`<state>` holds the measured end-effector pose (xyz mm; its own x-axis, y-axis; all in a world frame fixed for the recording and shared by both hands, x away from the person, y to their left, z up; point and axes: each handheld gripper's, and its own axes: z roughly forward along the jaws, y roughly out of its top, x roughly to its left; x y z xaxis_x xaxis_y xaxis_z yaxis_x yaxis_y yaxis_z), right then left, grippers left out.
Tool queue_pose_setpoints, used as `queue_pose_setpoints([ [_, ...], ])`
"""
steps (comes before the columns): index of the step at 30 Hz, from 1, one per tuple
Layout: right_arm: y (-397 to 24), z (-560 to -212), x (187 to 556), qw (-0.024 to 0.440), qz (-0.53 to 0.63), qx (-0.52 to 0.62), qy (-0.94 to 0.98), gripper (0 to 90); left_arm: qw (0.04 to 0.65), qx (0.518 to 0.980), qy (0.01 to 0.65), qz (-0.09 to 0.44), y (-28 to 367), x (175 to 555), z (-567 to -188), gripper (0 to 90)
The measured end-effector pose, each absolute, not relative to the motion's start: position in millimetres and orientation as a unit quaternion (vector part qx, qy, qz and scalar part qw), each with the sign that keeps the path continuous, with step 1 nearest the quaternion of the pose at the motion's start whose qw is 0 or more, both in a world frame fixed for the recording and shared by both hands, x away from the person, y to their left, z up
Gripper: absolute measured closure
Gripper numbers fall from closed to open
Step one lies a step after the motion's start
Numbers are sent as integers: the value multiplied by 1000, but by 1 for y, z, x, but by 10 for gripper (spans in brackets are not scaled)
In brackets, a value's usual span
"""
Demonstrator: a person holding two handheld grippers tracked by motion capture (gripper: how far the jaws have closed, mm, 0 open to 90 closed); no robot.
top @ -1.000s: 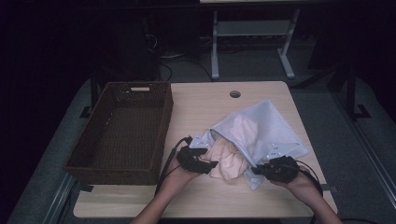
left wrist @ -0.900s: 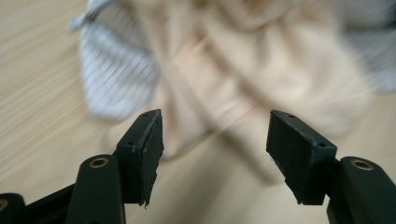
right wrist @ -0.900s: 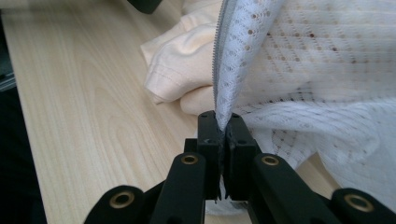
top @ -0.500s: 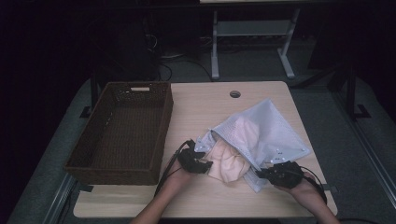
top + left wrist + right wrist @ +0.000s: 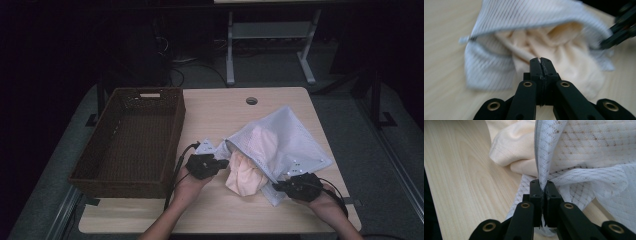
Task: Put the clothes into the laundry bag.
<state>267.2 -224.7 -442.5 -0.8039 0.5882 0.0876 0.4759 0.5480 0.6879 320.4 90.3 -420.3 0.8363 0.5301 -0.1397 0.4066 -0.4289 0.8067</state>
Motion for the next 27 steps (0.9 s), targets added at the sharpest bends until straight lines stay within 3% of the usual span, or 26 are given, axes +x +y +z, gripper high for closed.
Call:
queue_pose_setpoints([
  [11,-233,-427,266,86,407,314,853,873,455,862,215,57,6,333,-423,899],
  [14,-240,-423,267,85,419,320,845,879,436,871,211,84,-23,343,-433,900],
  [19,-246,-418,265,88,427,325,839,885,420,870,233,110,-36,356,-446,900],
  [25,-249,-417,266,90,434,328,835,885,430,861,255,95,-31,363,-448,898],
  [27,-249,-418,266,90,434,329,834,884,433,861,252,89,-26,359,-443,819],
])
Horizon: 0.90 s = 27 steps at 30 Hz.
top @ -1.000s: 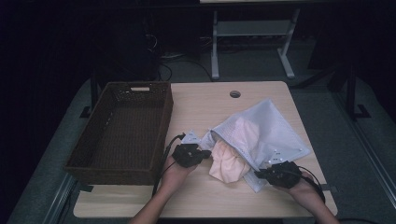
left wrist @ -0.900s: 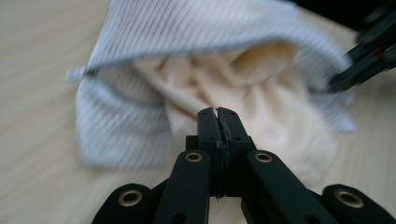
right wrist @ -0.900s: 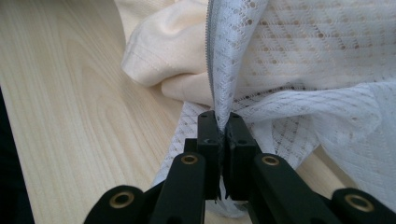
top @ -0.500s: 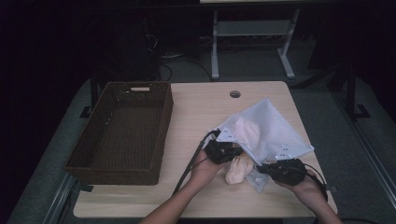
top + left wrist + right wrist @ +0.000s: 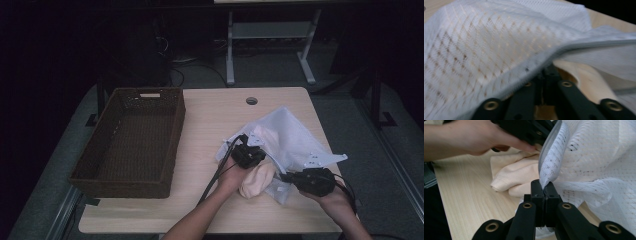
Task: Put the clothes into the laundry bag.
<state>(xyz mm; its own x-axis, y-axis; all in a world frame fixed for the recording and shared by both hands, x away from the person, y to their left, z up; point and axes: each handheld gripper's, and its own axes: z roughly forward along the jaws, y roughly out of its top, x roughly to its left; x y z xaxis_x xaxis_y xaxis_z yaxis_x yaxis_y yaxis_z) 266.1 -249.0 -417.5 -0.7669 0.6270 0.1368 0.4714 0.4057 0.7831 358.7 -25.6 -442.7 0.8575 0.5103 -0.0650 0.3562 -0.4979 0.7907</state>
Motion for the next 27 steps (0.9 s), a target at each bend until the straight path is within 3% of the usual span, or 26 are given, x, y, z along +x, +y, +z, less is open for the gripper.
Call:
queue_pose_setpoints([
  [1,-249,-418,266,90,434,330,833,884,436,860,253,74,-17,354,-436,819],
  [7,-248,-419,267,88,435,333,832,879,453,852,259,46,22,332,-415,520],
  [11,-247,-421,268,86,433,334,833,878,444,863,240,12,34,315,-412,443],
  [13,-246,-422,268,83,430,332,835,878,434,871,230,-8,37,303,-421,371],
  [19,-245,-424,268,81,427,329,838,877,386,896,219,4,31,290,-451,230],
  [24,-244,-426,269,80,423,327,841,877,375,903,211,7,25,289,-457,222],
  [27,-244,-426,269,80,423,326,842,878,372,904,207,18,24,286,-458,398],
])
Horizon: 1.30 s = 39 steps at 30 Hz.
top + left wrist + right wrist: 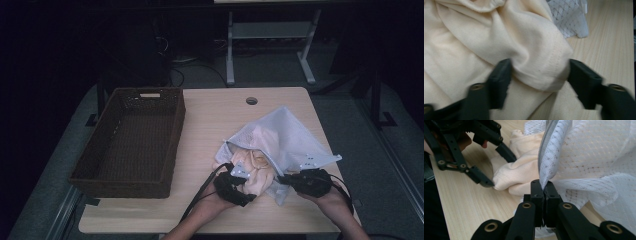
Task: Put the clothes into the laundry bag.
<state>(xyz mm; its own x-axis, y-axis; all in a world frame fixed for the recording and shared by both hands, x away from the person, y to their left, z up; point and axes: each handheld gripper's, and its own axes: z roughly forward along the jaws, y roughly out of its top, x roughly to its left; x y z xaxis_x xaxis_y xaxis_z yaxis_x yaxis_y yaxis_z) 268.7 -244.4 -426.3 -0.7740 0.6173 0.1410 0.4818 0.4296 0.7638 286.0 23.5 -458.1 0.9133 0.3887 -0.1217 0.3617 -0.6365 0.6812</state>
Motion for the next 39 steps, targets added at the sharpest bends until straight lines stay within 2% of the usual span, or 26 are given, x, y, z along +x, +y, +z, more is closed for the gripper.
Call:
queue_pose_setpoints([
  [3,-244,-426,268,80,422,326,842,878,371,905,207,25,25,286,-458,584],
  [4,-244,-426,268,81,422,326,842,877,376,903,208,27,27,286,-456,584],
  [6,-244,-426,268,82,421,326,843,877,398,893,210,21,32,286,-451,746],
  [9,-244,-427,268,82,420,325,843,877,414,885,213,17,35,287,-444,821],
  [13,-243,-427,269,81,420,325,844,877,444,867,227,3,38,291,-433,835],
  [20,-243,-424,267,83,424,325,841,877,485,844,226,31,24,306,-404,835],
  [30,-251,-414,265,89,449,335,824,879,441,863,231,83,-24,341,-418,837],
  [39,-255,-403,260,85,472,331,813,885,415,863,263,118,-45,369,-440,838],
])
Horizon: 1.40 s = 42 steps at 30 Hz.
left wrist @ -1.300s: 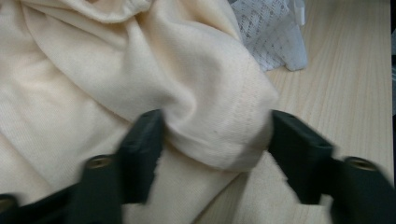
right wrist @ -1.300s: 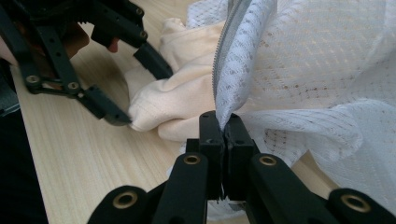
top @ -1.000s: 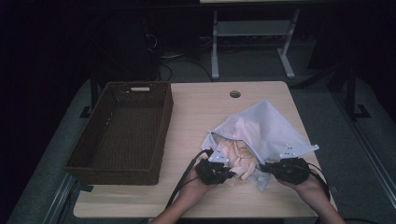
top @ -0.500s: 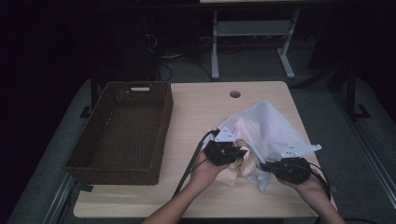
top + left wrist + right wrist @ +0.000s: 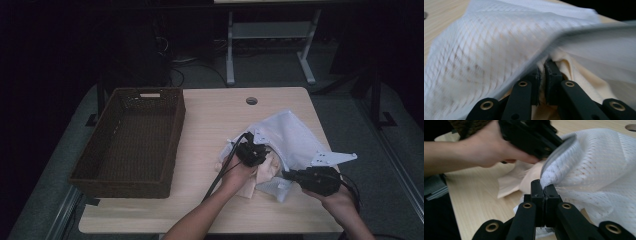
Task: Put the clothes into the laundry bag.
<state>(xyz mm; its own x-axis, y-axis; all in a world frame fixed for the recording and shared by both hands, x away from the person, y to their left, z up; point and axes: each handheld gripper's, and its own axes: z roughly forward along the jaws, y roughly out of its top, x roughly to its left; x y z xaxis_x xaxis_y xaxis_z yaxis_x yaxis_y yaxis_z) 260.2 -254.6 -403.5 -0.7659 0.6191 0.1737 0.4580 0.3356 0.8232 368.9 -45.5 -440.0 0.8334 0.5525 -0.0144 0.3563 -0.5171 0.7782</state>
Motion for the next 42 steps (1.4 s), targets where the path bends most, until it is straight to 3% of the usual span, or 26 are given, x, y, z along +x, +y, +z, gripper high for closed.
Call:
queue_pose_setpoints([
  [9,-254,-405,260,83,470,328,815,884,423,855,280,113,-47,375,-442,802],
  [18,-253,-407,261,83,466,328,818,881,431,858,275,49,-14,355,-423,506],
  [25,-251,-409,262,85,461,326,821,881,443,858,259,36,23,330,-409,395],
  [31,-249,-410,262,83,458,326,823,881,436,868,239,10,31,307,-416,369],
  [38,-250,-411,262,82,457,326,823,881,410,886,216,0,15,294,-439,376],
  [42,-250,-412,262,81,457,326,824,881,410,886,214,7,7,295,-447,573],
])
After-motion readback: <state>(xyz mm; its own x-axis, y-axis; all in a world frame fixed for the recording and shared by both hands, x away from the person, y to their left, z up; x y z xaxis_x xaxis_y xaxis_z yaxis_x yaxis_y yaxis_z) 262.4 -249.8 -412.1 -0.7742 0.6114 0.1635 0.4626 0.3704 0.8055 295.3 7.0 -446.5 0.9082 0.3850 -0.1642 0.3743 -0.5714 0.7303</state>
